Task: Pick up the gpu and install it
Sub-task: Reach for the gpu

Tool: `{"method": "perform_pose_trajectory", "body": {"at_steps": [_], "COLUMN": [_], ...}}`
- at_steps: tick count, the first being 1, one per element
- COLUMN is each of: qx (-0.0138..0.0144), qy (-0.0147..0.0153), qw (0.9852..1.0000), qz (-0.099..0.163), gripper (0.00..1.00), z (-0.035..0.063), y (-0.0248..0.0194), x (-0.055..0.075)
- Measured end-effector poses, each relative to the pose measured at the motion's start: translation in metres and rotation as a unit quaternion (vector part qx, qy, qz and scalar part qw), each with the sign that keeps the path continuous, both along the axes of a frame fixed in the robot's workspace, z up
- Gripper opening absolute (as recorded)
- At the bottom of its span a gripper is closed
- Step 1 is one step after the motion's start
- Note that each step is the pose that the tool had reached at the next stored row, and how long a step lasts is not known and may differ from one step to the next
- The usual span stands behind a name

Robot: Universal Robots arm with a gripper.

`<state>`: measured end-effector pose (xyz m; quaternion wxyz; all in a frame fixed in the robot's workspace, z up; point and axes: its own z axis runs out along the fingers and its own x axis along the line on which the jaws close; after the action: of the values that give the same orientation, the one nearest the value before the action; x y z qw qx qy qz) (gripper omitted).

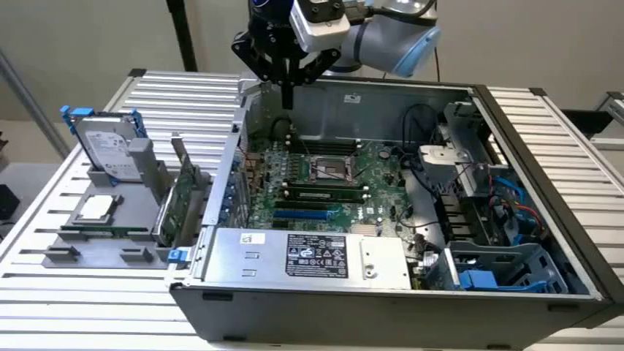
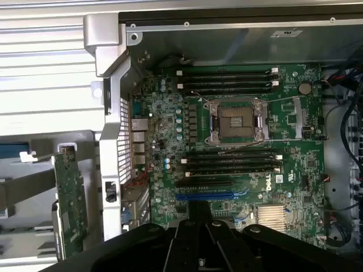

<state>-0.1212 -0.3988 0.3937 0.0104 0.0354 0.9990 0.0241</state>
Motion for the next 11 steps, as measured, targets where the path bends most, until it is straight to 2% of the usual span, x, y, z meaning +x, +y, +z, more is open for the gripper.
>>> {"method": "perform_pose_trajectory", "body": {"at_steps": [8, 11], "qx": [-0.0002, -0.0001], "qy": [0.0001, 0.0000], "qw": [1.0000, 1.0000], "qz": [0.000, 0.000], "gripper": [0.00, 0.00], "z": [0.0004, 0.0003], "y": [-0.0001, -0.0028], "x": [-0.0004, -0.0083]}}
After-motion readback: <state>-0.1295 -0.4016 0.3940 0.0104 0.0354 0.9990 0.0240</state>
